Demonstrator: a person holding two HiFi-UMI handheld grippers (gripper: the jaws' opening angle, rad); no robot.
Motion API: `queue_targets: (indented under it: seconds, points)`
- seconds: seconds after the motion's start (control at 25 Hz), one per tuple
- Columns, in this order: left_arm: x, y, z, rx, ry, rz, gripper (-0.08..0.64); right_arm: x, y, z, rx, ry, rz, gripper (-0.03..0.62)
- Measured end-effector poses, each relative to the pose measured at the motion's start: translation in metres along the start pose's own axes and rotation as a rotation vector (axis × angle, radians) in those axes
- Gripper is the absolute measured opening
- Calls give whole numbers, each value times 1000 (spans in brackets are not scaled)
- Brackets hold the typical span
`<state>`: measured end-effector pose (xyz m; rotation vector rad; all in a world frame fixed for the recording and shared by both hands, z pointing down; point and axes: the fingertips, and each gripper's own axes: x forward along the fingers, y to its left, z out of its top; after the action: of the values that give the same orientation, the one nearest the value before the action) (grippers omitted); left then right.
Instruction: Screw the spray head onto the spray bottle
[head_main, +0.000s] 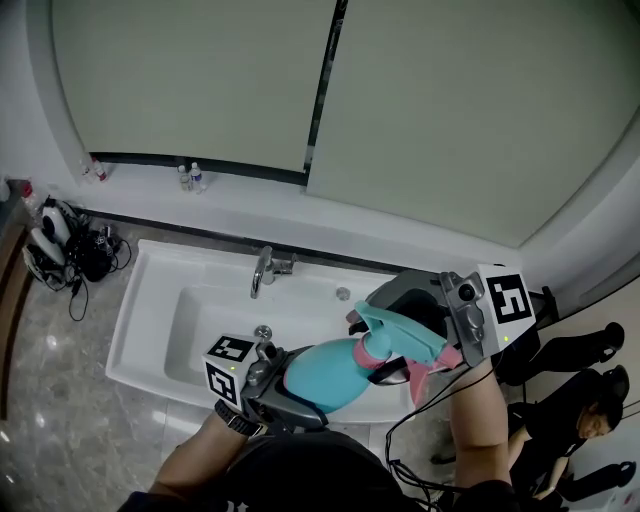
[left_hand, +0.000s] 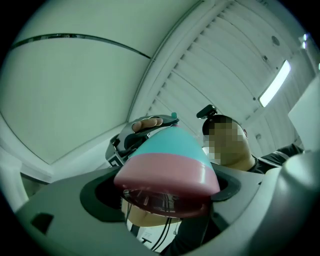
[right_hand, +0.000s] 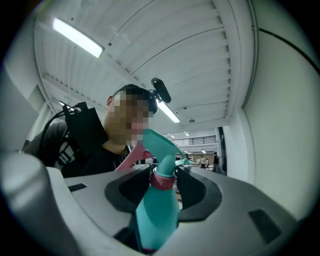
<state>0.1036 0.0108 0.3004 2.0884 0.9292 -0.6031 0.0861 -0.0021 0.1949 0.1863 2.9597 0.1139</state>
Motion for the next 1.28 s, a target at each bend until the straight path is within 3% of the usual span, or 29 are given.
queue_targets:
  seconds: [0.16, 0.28, 0.36, 0.48, 0.68, 0.8, 0.88, 1.08, 1.28]
  points:
    - [-14, 10, 22, 114, -65, 114, 470, -14, -31, -4, 7, 20, -308, 150]
    - [-26, 11, 38, 168, -122, 142, 471, -33, -45, -9, 29, -18, -486, 150]
    - [-32, 11, 47, 205, -147, 160, 471, -46, -49, -12, 62, -54, -573, 150]
    - [-37, 14, 55, 305, -159, 250, 471, -58, -47, -14, 134, -92, -703, 150]
    - [-49, 17, 69, 478, -198, 406, 471, -50, -32, -17, 102, -8, -821, 150]
    - [-53, 14, 71, 547, -197, 445, 471, -59, -21, -5, 73, 0, -850, 150]
    - [-49, 13, 69, 594, -170, 463, 471, -57, -18, 3, 69, 25, -823, 150]
    - [-33, 21, 59, 678, -103, 511, 471, -35, -42, -9, 54, 211, -742, 213]
    - [-38, 23, 62, 696, -36, 518, 471, -19, -65, -9, 102, 165, -644, 212]
